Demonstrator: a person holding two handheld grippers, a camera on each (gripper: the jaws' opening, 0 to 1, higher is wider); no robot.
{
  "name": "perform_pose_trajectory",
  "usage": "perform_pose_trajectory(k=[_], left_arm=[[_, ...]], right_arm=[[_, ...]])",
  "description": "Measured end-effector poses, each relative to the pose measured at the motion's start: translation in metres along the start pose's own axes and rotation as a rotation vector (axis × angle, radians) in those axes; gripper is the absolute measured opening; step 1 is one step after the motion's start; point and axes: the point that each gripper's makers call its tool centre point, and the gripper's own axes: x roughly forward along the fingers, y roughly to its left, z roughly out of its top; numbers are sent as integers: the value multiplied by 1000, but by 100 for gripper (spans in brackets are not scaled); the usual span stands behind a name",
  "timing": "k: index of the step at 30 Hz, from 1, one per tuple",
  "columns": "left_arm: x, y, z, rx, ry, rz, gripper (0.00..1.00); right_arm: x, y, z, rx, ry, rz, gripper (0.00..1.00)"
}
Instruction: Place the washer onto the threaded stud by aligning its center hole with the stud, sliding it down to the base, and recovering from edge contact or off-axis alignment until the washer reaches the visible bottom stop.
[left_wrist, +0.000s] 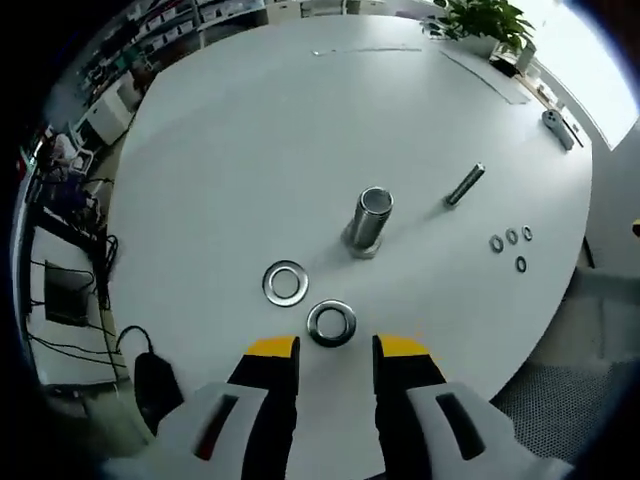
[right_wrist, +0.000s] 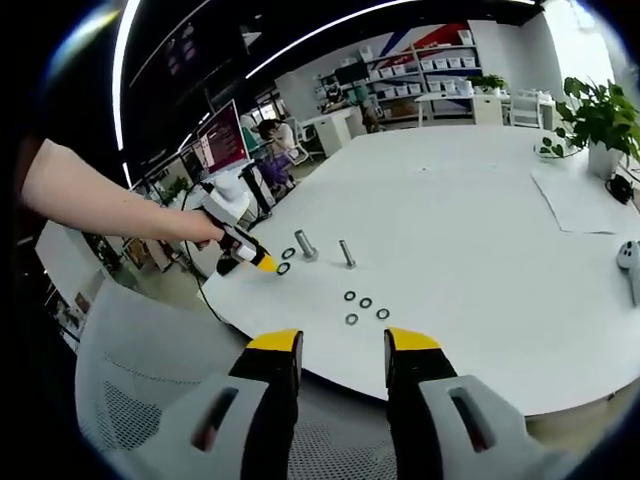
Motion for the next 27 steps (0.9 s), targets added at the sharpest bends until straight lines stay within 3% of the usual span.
perform_pose_trajectory(k=[6, 14, 27], left_arm=[[21, 3, -10, 24, 103, -16, 28], [22, -5, 2, 49, 115, -8, 26], [29, 2, 0, 116, 214, -9, 24]], right_arm=[[1, -2, -1, 1, 7, -4, 35], [1, -2, -2, 5, 8, -6, 35], [2, -2, -3, 7, 12, -3, 34]])
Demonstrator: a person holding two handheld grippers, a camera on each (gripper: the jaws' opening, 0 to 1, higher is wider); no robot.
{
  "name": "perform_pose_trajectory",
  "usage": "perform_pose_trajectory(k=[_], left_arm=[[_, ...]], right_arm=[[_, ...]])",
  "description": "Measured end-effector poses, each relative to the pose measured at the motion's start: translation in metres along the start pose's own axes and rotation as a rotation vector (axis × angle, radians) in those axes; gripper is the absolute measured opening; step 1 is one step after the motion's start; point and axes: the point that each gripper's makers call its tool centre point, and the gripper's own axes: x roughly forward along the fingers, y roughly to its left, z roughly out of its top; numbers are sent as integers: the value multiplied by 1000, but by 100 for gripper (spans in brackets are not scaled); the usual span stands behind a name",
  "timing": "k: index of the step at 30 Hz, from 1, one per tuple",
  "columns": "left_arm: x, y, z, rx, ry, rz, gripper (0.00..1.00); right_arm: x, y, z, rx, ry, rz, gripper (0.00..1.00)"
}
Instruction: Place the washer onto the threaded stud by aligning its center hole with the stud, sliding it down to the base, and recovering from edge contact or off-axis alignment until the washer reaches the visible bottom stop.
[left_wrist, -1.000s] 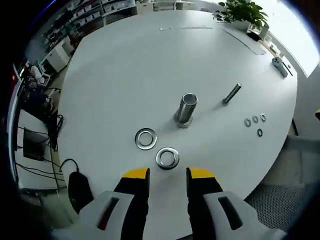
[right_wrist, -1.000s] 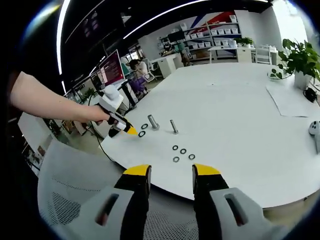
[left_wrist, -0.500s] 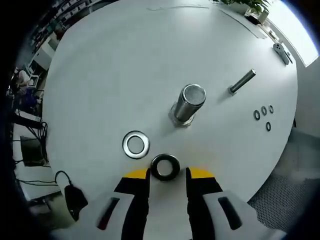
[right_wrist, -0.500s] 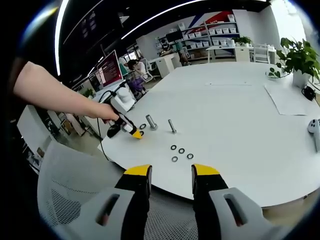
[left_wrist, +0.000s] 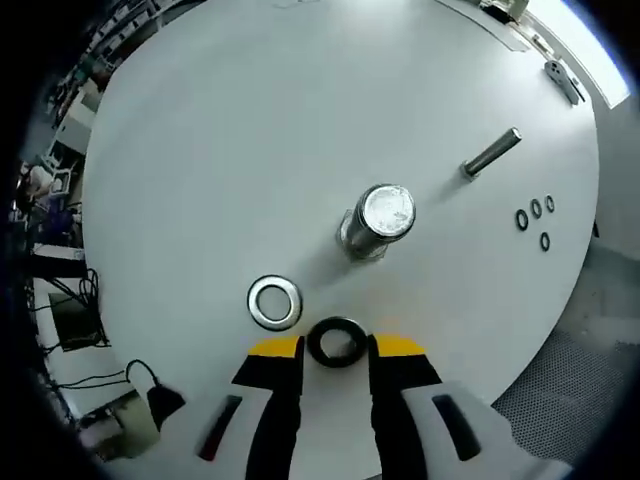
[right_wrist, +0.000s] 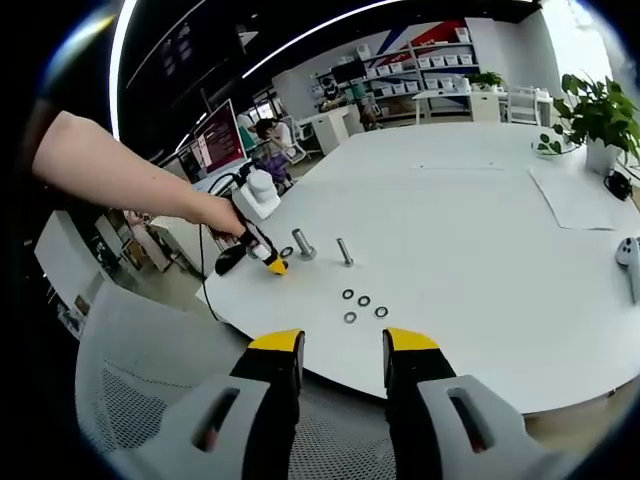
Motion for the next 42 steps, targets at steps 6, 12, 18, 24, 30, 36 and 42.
perform_pose_trajectory(k=[6, 12, 18, 24, 30, 36, 42], left_arm=[[2, -2, -2, -10, 7, -2, 21], [-4, -8, -6, -10, 11, -11, 20], [-5, -3, -8, -18, -20, -23, 20], [-6, -6, -11, 96, -59, -33, 21], [-5, -3, -10, 135, -71, -39, 22], [-2, 0, -8, 128, -67, -35, 22], [-1, 1, -8, 61, -47, -28, 20]], right_arm=[[0, 0, 1, 5, -5, -1, 34], [0, 0, 0, 4, -4, 0, 34], [-1, 1, 0, 3, -4, 3, 34], [0, 2, 1, 2, -5, 8, 34], [-1, 2, 1, 3, -5, 9, 34], [0, 3, 0, -2, 1, 12, 34], [-1, 3, 0, -3, 4, 11, 34]])
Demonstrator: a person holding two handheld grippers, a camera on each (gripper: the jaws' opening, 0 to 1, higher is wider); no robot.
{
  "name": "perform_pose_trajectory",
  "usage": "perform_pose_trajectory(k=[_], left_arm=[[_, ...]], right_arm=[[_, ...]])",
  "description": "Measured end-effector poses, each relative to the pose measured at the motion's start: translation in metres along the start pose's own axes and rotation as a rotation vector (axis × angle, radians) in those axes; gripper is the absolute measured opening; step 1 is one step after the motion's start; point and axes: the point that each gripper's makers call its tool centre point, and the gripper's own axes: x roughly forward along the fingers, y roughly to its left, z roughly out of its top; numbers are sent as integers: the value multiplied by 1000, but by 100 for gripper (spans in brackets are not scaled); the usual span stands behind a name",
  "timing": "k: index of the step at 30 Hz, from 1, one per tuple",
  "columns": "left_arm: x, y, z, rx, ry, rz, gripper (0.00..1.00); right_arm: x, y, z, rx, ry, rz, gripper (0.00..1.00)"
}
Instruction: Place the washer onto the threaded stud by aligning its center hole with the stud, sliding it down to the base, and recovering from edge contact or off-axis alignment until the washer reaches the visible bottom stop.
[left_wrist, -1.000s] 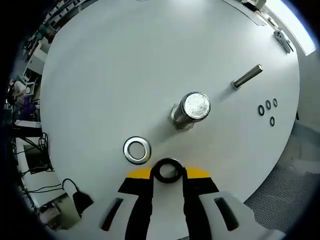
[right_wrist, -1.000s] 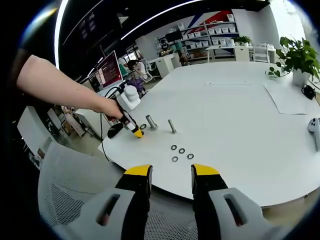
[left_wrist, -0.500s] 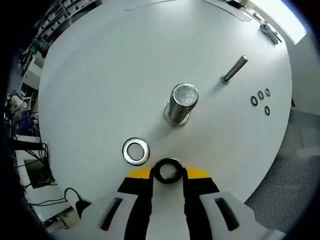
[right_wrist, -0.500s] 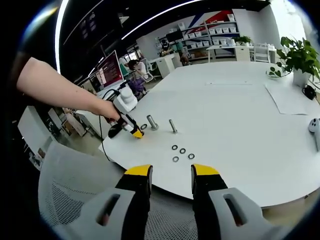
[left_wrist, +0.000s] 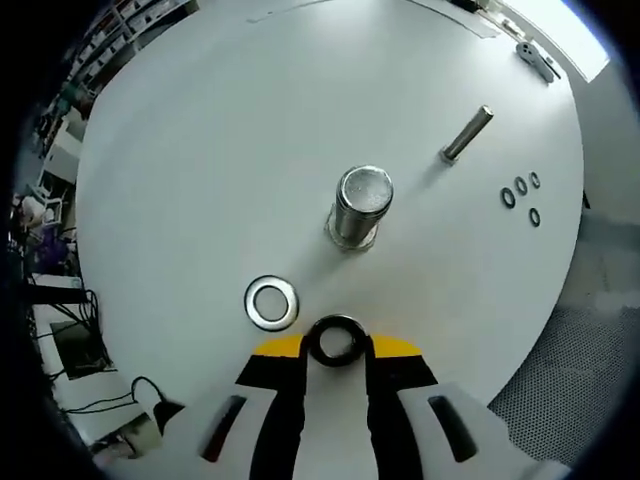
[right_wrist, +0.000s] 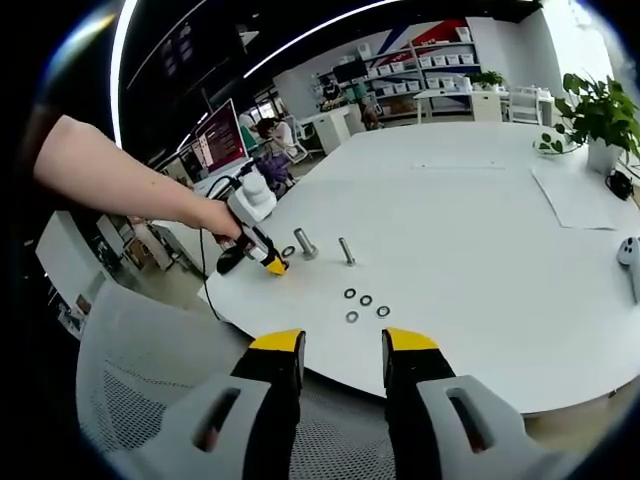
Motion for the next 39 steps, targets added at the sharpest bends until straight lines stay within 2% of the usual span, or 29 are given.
perform_pose_trajectory(k=[4, 8, 10, 16, 17, 24, 28, 29, 31, 34, 37, 39], left_arm=[[2, 4, 1, -6, -23, -12, 19], [1, -2, 2, -28, -38, -16, 19], [1, -4, 2, 0, -43, -15, 18], [0, -6, 2, 20, -45, -19, 18], [-3, -12, 1, 24, -48, -18, 18], [-11, -13, 14, 100, -82, -19, 18], [-24, -11, 24, 121, -101, -33, 18], [-34, -14, 27, 122, -112, -36, 18], [-35, -15, 32, 114, -127, -54, 19], [-49, -17, 36, 138, -138, -64, 19], [-69, -23, 46, 143, -155, -77, 19], [-71, -24, 52, 153, -164, -81, 19]], right_arm=[[0, -1, 0, 4, -3, -4, 34], [0, -1, 0, 3, -1, -3, 34], [0, -1, 0, 1, 0, -2, 34], [0, -2, 1, 7, -7, -3, 34], [0, -2, 1, 8, -7, -4, 34], [1, -3, 1, 8, -6, -4, 34], [1, -2, 1, 8, -7, 0, 34], [1, -2, 1, 9, -10, 1, 34], [0, -2, 2, 15, -15, 3, 34], [1, -2, 3, 16, -17, 4, 34], [0, -2, 3, 15, -17, 4, 34], [0, -1, 3, 19, -20, 6, 34]])
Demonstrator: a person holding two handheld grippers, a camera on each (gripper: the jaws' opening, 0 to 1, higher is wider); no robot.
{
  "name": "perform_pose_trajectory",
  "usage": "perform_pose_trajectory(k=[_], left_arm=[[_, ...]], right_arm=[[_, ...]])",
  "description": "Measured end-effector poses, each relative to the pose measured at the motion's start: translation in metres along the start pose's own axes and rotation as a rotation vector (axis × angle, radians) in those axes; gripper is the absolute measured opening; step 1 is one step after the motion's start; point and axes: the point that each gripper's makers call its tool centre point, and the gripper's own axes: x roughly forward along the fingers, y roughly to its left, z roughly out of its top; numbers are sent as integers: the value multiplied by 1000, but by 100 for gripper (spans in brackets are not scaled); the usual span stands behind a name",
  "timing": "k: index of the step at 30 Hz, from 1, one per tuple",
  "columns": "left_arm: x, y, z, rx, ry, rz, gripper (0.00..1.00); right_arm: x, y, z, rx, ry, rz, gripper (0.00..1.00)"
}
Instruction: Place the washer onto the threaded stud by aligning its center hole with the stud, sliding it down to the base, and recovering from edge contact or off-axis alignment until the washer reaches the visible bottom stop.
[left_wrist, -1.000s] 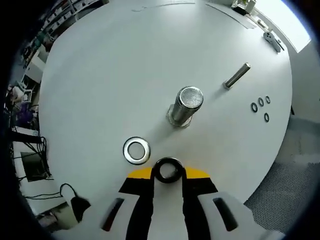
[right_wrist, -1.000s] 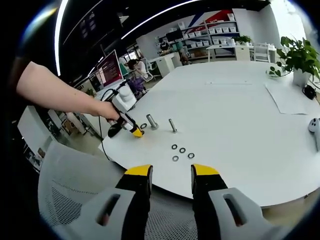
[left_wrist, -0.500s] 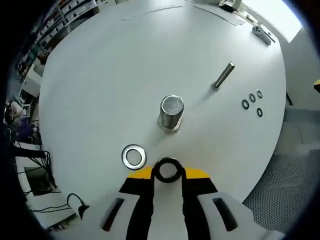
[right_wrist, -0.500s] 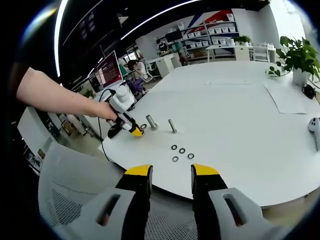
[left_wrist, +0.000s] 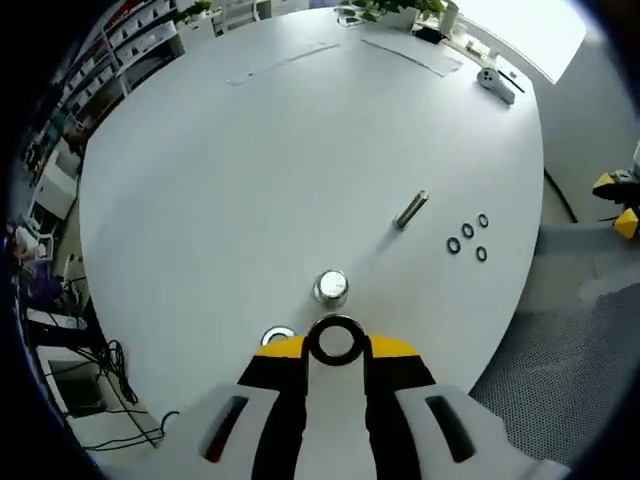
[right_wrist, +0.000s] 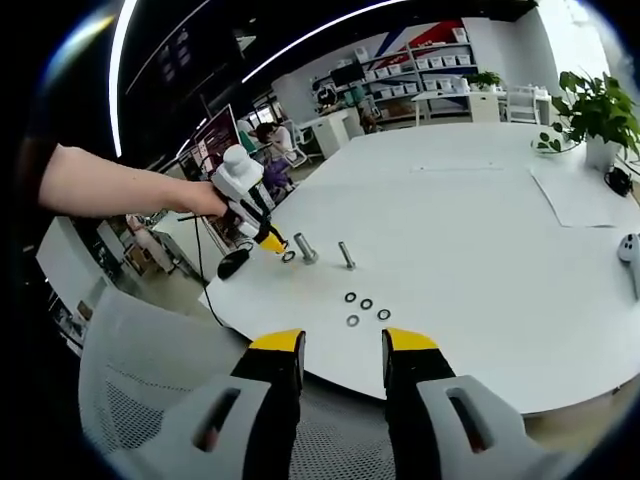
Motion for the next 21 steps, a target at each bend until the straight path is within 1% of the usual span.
perform_pose_trajectory(k=[2, 5, 6, 8, 9, 11, 13, 14, 16, 19, 21], left_arm=[[-5, -4, 5, 5, -6, -8, 19], [-11, -1, 23, -31, -54, -24, 19], [-13, -2, 27, -43, -60, -27, 19], [-11, -3, 31, -38, -57, -18, 19], [-9, -3, 31, -26, -50, -9, 19], [-3, -2, 30, 25, -9, 7, 19], [3, -1, 30, 63, 8, 13, 19], [5, 1, 30, 68, 12, 15, 19], [5, -4, 29, 77, 31, 18, 19], [9, 5, 26, 109, 63, 33, 19], [9, 7, 26, 115, 69, 39, 19]], right_arm=[[0, 0, 0, 3, -2, 1, 34], [0, 0, 1, 5, -4, 3, 34], [0, 0, 1, 6, -5, 4, 34], [0, 1, 1, 7, -6, 4, 34], [0, 1, 1, 6, -5, 4, 34], [0, 1, 0, 5, -2, 5, 34], [-1, 1, 0, 4, -2, 5, 34], [-1, 1, 0, 5, -2, 4, 34], [-1, 1, 1, 7, -4, 3, 34], [-1, 1, 1, 8, -5, 2, 34], [-1, 1, 1, 8, -6, 2, 34]])
